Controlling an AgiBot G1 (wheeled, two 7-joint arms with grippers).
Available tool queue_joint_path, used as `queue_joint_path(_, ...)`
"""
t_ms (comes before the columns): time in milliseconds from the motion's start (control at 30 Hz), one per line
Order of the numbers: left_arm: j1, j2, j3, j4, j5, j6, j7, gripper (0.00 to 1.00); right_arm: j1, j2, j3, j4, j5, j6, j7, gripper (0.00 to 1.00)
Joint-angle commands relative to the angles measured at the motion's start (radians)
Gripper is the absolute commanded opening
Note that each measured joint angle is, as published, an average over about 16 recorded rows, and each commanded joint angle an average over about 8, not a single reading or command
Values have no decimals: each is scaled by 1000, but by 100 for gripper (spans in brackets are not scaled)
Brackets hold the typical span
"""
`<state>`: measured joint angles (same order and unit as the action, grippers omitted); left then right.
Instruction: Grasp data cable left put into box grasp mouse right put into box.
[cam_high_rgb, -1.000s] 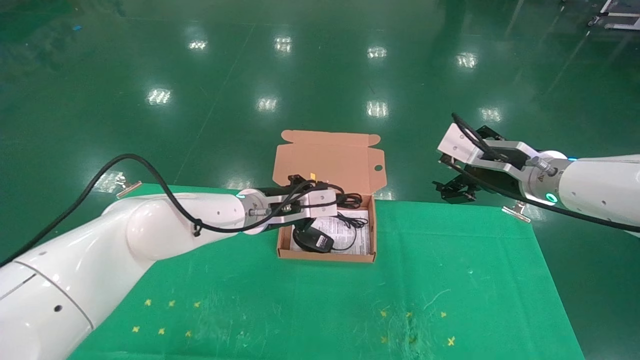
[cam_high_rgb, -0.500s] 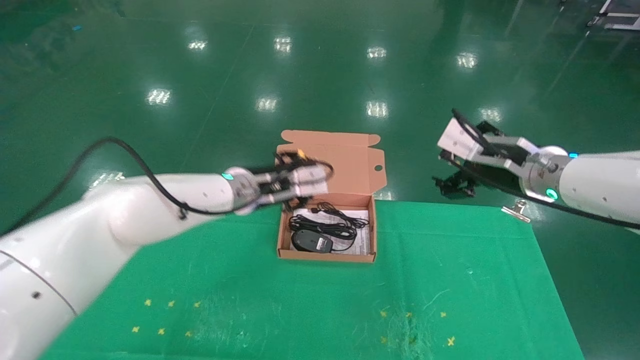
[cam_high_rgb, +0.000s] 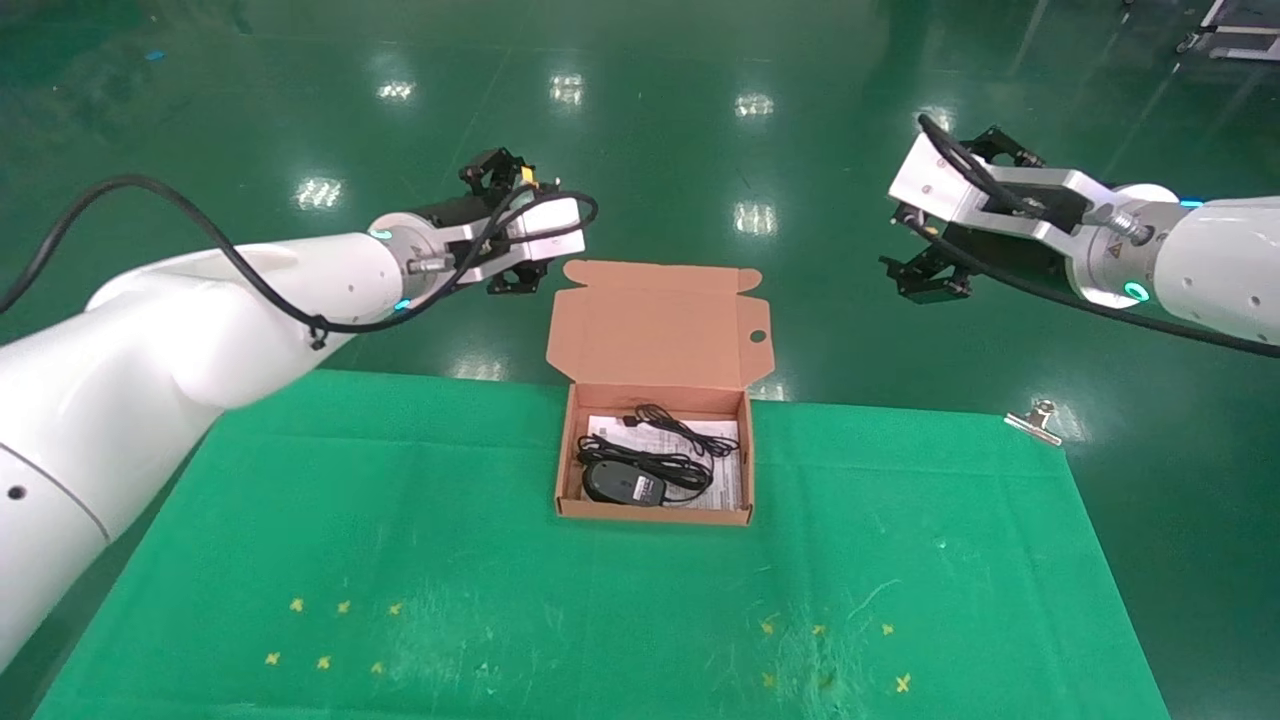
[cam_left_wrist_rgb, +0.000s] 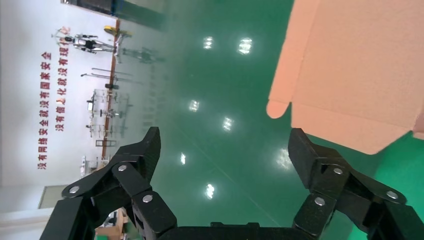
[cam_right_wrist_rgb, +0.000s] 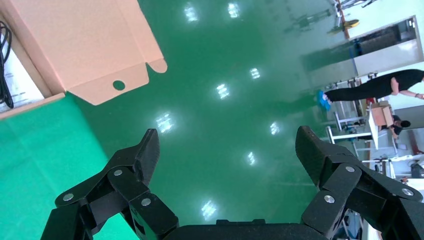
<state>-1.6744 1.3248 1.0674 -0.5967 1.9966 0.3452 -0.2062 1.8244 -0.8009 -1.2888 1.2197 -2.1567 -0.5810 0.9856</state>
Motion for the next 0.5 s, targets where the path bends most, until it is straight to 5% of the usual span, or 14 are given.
queue_joint_path(33,-4,3,4,7,21,-17,-9,100,8,-2,-3,1,-7,-3,-2,100)
queue_joint_path(500,109,-130,-144,-120,-213,197,-8,100,-132,33,187,13,260,-175,-151,100)
